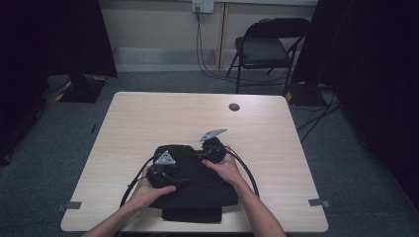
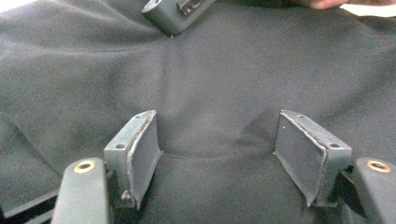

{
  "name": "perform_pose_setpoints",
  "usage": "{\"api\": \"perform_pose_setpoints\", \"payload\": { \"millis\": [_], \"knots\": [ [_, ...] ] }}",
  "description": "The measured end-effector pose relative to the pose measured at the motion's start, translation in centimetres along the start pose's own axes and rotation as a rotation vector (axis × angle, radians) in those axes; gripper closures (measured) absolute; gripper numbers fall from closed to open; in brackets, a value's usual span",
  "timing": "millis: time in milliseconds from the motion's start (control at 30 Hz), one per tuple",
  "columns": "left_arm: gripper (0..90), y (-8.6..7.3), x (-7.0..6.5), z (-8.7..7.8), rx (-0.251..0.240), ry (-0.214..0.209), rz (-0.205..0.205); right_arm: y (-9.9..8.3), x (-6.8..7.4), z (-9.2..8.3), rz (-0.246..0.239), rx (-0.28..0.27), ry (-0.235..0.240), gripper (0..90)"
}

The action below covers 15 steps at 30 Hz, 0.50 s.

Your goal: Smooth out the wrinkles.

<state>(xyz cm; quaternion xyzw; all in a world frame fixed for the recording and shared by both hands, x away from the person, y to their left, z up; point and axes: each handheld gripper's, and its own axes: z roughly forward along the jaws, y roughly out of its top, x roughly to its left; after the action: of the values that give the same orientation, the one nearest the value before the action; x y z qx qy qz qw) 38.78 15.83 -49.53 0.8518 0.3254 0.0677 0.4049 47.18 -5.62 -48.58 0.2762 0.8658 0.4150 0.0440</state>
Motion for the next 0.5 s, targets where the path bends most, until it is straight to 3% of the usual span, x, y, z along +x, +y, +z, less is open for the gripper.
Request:
{"api": "perform_pose_setpoints", "payload": {
  "millis": [233, 300, 400, 500],
  "knots": [
    [30.4, 0.9, -0.1, -0.5, 0.02, -0.006, 0.047, -0.2, -0.1, -0.8, 0.004, -0.021, -0.017, 80.3],
    [33.2, 1.0, -0.4, -1.1, -0.005, -0.022, 0.056, -0.3, -0.3, -1.0, 0.014, -0.028, -0.024, 80.3],
    [32.9, 1.3, -1.0, -1.8, -0.05, -0.09, 0.05, -0.3, -0.6, -1.3, 0.025, -0.041, -0.037, 80.3],
    [33.6, 1.6, -2.2, -2.6, -0.093, -0.104, 0.087, -0.3, -0.9, -1.7, 0.029, -0.054, -0.043, 80.3]
  ]
}}
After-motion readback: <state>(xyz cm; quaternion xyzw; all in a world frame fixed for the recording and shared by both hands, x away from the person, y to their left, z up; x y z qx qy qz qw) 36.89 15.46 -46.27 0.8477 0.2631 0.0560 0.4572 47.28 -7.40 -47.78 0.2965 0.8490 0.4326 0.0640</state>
